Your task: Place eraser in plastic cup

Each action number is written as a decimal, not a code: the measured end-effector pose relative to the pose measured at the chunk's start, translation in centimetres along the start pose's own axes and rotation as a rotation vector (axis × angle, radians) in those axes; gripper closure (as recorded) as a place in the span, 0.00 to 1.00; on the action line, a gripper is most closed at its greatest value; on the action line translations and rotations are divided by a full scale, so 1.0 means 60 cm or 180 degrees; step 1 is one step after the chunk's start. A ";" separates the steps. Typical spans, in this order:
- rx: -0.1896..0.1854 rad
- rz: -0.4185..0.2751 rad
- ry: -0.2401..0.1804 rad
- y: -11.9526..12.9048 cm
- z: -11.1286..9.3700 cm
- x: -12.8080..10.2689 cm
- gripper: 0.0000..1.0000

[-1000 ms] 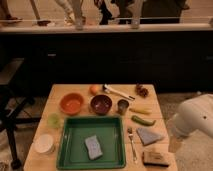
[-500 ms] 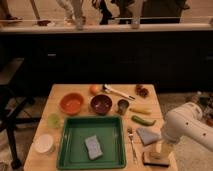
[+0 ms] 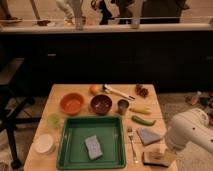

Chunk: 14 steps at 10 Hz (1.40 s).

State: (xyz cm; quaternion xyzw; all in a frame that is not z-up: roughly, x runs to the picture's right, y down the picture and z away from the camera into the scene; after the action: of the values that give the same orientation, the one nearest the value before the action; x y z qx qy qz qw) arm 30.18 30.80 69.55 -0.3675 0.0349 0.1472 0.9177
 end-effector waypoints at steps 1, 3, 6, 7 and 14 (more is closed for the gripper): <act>0.0017 0.0046 0.0003 0.006 0.002 0.002 0.20; 0.0129 0.0116 0.0021 0.012 0.024 -0.012 0.20; 0.0250 0.0226 -0.0041 0.016 0.037 -0.015 0.20; 0.0256 0.0279 -0.0092 0.019 0.041 -0.011 0.20; 0.0158 0.0284 -0.0550 0.021 0.070 -0.003 0.20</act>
State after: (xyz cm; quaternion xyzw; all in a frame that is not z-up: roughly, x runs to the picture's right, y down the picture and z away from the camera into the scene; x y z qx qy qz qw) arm 29.44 34.49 71.80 -0.3286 -0.0244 0.2182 0.9186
